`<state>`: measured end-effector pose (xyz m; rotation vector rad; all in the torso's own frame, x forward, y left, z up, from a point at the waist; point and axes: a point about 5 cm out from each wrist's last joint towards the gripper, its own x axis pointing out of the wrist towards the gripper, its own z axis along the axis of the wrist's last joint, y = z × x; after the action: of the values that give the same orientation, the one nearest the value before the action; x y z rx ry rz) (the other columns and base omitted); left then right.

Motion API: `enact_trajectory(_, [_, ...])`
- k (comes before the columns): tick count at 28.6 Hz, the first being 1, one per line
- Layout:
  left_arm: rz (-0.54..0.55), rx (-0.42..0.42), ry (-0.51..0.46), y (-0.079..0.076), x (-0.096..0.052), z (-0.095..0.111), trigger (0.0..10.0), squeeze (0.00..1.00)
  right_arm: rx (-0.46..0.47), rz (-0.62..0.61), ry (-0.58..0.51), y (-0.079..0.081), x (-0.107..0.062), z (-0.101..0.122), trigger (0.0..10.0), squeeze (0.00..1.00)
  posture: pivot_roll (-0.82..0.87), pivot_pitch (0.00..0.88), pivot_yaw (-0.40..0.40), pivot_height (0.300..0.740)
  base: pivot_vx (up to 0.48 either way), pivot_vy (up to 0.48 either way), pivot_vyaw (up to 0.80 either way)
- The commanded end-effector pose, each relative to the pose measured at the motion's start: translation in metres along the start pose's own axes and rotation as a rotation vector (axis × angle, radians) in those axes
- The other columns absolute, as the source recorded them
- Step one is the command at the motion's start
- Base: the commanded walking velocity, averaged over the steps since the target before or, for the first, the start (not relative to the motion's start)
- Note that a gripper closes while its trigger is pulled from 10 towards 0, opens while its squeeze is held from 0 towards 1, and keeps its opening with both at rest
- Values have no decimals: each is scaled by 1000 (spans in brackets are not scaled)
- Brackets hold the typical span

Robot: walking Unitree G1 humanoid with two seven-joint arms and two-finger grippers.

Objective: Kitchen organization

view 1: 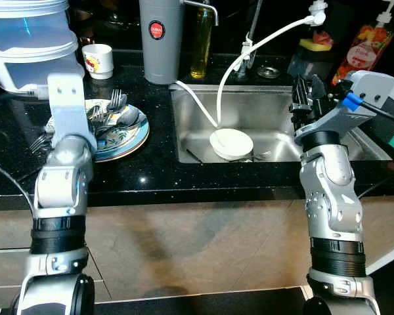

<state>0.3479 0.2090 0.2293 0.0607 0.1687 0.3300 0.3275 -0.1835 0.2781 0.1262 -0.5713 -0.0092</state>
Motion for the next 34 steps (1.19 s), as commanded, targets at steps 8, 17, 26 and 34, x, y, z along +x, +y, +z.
enact_trajectory(8, [-102, -69, 91, -12, 1, -8, 10000, 0, 9, -1, -8, -1, 2, 1, 10000, 0, 74, 12, -53, 740, 0, 0, 0])
enact_trajectory(17, [-210, -121, 245, -15, 5, -26, 8510, 0, 10, -2, -9, -1, 1, 2, 10000, 0, 74, 14, -51, 740, 0, 0, 0])
enact_trajectory(26, [-187, -97, 285, -11, 7, -37, 0, 0, 10, -1, -8, 0, 2, 2, 10000, 0, 73, 15, -54, 740, 0, 0, 0])
enact_trajectory(34, [-162, -136, 214, -6, 11, -24, 0, 0, 11, -1, -8, 0, 2, 1, 10000, 0, 73, 14, -54, 740, 0, 0, 0])
